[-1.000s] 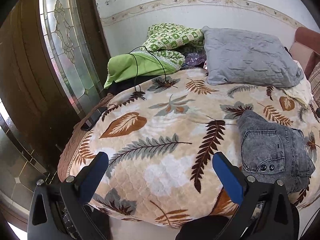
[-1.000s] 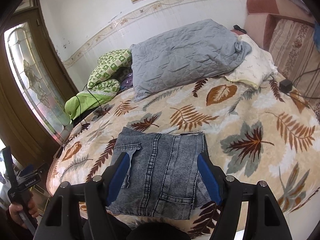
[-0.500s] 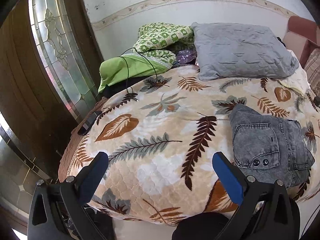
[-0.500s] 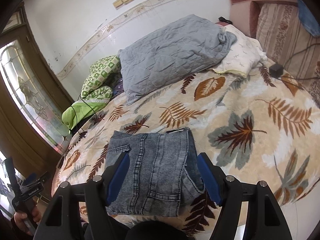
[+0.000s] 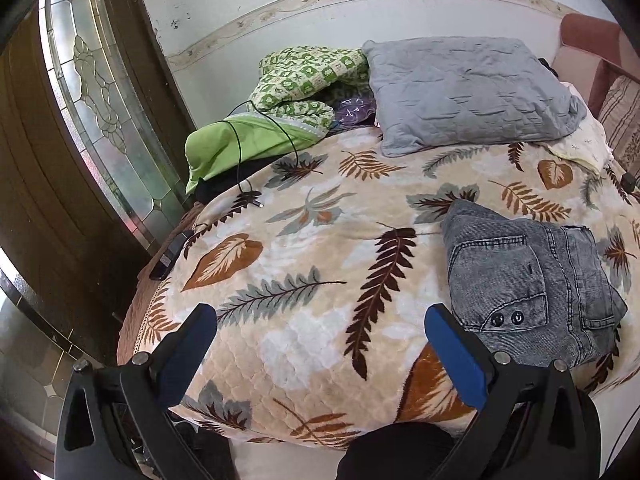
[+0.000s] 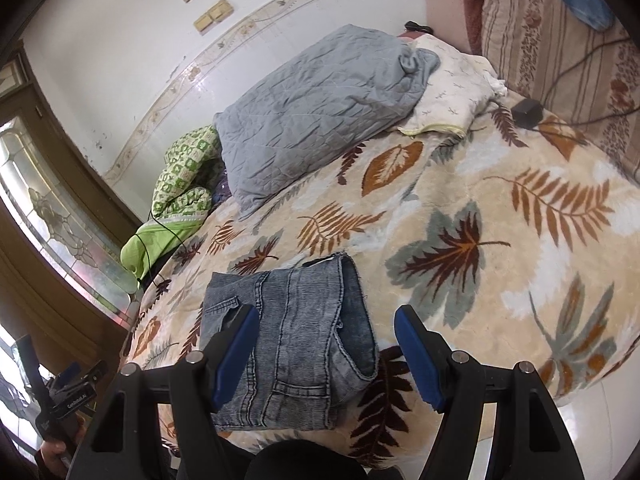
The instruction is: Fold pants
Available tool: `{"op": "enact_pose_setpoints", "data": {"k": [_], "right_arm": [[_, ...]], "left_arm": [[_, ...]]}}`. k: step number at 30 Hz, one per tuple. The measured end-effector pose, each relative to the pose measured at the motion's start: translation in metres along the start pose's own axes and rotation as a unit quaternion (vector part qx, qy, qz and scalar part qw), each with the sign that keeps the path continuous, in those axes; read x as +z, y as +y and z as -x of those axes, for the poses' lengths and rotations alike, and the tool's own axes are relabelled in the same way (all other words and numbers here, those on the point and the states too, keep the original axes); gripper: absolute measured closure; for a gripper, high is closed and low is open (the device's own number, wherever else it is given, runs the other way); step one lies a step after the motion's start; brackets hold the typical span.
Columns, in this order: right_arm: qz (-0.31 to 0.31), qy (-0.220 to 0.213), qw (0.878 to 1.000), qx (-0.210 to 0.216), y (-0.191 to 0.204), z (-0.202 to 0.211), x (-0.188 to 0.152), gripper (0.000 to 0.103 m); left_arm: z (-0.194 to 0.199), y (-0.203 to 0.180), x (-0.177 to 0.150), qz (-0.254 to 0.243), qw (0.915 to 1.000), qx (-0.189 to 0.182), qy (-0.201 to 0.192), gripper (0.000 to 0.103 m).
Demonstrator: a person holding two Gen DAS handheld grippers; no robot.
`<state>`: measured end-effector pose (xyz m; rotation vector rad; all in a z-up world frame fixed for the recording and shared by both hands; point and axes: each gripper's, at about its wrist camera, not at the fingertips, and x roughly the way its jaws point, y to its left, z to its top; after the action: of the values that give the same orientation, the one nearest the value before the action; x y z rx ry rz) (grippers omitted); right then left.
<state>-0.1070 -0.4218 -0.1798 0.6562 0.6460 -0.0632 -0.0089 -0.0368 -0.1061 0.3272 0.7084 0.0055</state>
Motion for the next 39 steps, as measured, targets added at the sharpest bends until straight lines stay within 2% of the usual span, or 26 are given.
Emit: {"op": "enact_pose_setpoints", "data": {"k": [39], "right_arm": [[0.022,0.015,1.0,-0.001,0.013,-0.01,-0.001,0.03]], "left_arm": [[-0.006,0.003,-0.001,0.005,1.0,-0.001,0.004,0.0]]}}
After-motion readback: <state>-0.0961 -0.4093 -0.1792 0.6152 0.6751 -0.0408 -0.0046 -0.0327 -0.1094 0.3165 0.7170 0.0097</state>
